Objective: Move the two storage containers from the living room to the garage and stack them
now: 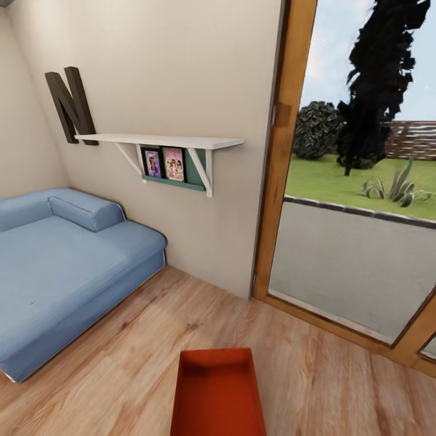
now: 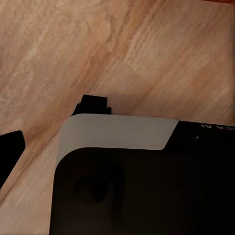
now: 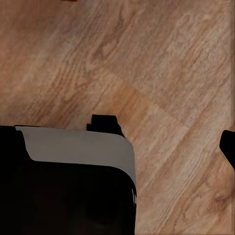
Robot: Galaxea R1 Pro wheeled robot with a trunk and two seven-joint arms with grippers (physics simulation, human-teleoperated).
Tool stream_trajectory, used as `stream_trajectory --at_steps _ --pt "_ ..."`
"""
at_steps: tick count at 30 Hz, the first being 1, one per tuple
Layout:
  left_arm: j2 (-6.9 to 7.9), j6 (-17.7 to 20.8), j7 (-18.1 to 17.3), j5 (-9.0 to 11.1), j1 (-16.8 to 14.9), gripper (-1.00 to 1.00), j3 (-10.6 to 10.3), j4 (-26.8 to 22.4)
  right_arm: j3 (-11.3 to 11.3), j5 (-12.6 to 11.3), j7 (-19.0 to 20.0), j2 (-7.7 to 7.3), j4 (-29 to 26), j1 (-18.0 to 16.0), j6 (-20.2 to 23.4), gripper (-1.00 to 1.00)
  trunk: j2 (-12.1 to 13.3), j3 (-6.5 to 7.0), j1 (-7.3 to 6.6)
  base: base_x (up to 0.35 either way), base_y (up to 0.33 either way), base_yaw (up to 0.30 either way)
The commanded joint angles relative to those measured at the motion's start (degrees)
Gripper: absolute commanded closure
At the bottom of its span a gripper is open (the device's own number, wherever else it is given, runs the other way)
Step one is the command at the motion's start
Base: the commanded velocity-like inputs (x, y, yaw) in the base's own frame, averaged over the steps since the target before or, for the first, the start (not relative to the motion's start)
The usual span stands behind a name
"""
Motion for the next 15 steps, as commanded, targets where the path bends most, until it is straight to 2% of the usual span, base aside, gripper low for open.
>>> stream_trajectory --at_steps 1,15 --pt "0.02 0.0 -0.1 0.5 0.0 -1.0 0.1 0.0 0.5 -0.6 0.0 0.04 0.2 -0.1 -0.3 -1.0 0.0 -0.05 0.02 0.242 -0.069 0.0" --pt "0.05 0.0 -0.1 0.6 0.0 -1.0 0.1 0.0 0.5 -0.6 0.0 0.04 0.2 -0.1 -0.3 -1.0 0.0 -0.05 0.02 0.023 -0.007 0.0"
